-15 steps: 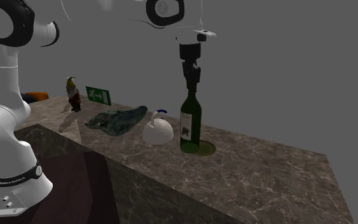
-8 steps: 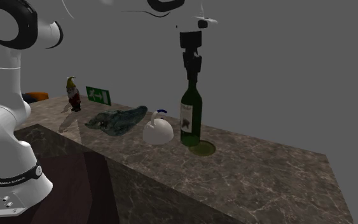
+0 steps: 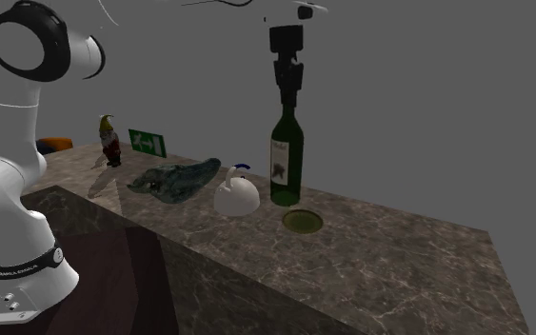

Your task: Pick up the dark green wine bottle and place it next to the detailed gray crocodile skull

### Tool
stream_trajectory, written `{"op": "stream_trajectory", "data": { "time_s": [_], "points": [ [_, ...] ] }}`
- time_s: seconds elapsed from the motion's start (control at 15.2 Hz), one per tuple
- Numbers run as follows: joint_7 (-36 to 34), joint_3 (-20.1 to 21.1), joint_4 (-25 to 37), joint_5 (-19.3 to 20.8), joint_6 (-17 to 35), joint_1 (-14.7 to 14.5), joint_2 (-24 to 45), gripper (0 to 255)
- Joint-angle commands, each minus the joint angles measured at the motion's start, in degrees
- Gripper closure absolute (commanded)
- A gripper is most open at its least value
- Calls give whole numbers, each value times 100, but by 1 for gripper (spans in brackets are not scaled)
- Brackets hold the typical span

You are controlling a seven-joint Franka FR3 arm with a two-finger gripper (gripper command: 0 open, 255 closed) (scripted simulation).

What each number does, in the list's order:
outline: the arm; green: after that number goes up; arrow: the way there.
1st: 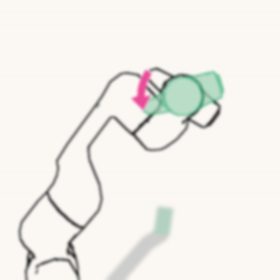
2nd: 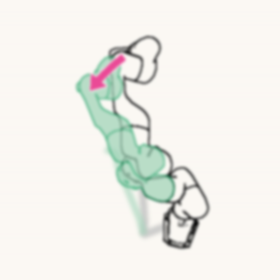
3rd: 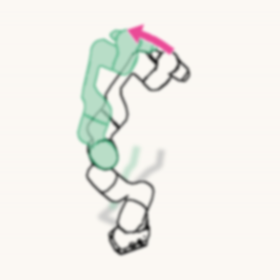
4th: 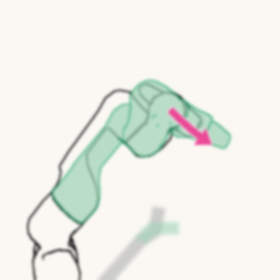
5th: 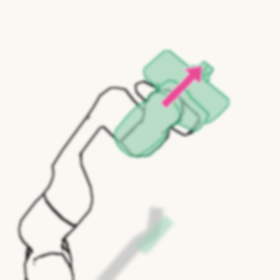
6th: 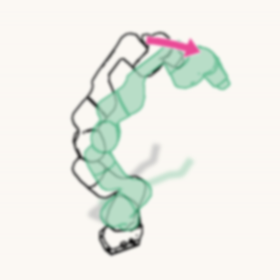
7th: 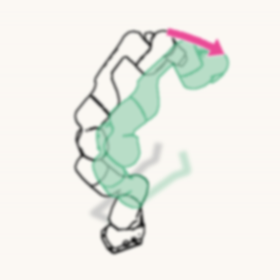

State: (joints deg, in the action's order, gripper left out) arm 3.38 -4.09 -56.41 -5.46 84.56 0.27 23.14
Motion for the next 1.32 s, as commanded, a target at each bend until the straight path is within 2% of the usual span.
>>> {"op": "stream_trajectory", "data": {
  "time_s": [0.0, 0.26, 0.4, 0.66, 0.92, 1.25],
  "points": [
    [-10, 1, 401, -13, -265, 22, 137, 255],
    [-50, 14, 1481, -51, -877, 78, 603, 255],
    [-148, 20, 356, 22, -517, -92, -169, 255],
    [-420, 101, -938, 139, -240, -352, -1206, 255],
    [-741, 234, -1781, 221, -180, -566, -2010, 255],
    [-1184, 462, -2498, 269, -269, -786, -2838, 255]
  ]
}}
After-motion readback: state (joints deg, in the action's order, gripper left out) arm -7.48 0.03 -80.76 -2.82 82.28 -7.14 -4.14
